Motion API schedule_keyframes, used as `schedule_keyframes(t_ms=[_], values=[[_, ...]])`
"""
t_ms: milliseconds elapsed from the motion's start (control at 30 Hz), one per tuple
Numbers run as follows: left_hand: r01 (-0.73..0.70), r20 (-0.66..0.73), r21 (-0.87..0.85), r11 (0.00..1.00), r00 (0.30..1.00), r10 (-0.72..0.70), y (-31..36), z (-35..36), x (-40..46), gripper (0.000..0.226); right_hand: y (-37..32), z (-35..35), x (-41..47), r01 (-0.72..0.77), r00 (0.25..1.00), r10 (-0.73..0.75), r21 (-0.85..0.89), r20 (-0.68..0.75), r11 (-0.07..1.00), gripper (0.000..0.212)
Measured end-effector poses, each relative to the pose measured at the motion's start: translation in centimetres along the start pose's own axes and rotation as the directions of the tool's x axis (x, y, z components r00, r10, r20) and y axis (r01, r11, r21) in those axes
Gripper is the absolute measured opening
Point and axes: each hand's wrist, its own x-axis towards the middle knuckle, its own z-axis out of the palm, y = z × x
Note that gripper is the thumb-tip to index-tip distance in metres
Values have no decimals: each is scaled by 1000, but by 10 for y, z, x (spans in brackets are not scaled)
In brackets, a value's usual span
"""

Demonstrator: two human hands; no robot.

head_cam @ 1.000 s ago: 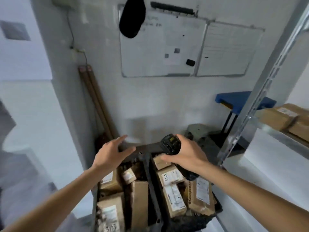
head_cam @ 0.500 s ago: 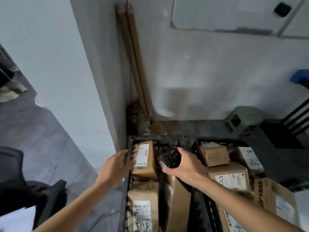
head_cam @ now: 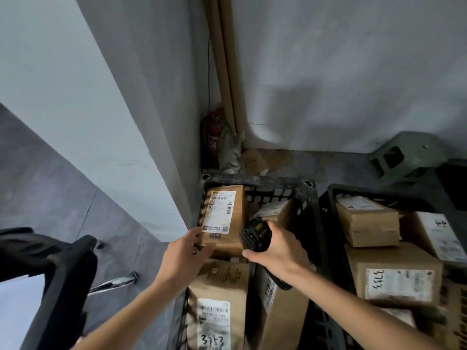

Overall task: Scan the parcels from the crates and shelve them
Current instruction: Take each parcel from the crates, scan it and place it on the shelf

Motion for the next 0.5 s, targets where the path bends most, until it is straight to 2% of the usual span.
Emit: schedule_keyframes(t_ms=[267,500], values=[[-11,-3,48,999,1000,11,1,16,4,14,-11,14,26,21,998,-17,55,-57,998,68],[49,-33,-42,998,998,-50,2,24,8,37,-16,22,40,-49,999,49,-9,-24,999,62]])
